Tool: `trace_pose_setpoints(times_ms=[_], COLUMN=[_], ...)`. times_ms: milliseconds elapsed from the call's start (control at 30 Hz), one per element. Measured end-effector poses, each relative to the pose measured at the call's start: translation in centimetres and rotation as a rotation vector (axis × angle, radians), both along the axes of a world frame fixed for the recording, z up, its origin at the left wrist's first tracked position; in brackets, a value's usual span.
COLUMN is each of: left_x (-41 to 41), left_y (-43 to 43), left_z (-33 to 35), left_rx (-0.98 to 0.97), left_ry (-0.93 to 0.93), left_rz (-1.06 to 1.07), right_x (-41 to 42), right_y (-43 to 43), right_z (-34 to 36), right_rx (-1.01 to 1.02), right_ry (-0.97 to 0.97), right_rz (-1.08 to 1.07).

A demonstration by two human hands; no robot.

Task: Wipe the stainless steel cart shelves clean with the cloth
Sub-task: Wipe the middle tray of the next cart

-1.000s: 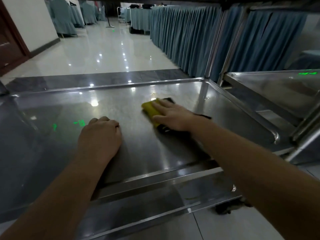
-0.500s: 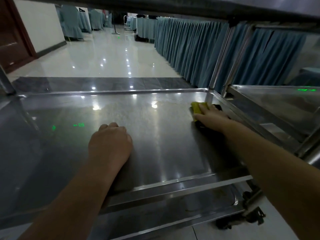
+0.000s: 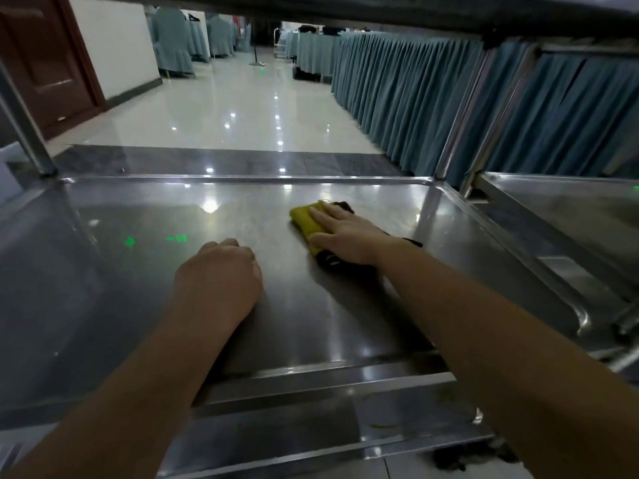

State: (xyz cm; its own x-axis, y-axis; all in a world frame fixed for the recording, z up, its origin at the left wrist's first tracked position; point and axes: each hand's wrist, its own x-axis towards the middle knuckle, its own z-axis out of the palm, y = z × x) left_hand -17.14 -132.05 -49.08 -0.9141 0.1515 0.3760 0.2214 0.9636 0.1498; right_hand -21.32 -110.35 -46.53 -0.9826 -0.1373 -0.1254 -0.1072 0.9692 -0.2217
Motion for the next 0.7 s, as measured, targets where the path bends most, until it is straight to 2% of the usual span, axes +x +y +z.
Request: trace_pose_setpoints(times_ms=[200,300,367,467,567,700], left_x=[-0.3,-0.3,0.0,-0.3,-0.3,0.8], left_y=[0.2,0.3,0.3,-0.3,-2.7,-9.3], left_z=[0.0,-0.3,-0.1,0.6,1.1,1.5], left_rx=[-0.023,-0.024,-0.029,0.048,0.141,0.102], left_ry=[0.037,0.027,0.033,-0.085,-0.206,-0.171], left_rz=[0.031,0.028,0.009,-0.053,-0.154,-0.105], right_x=[1.9,3.4,3.7,3.4,2.8,0.9], right_y=[12.4,14.8,14.1,10.8,6.3,-1.0], right_z=[0.2,0.6,0.8,1.1,1.1,1.0], right_rx=[0.042,0.039,0.047,0.059,0.057,0.042], right_ry=[0.021,0.019,0.02,0.005,0.002,0.011], right_rz=[-0.376,-0.495,-0.548,-0.591,-0.522,-0.423])
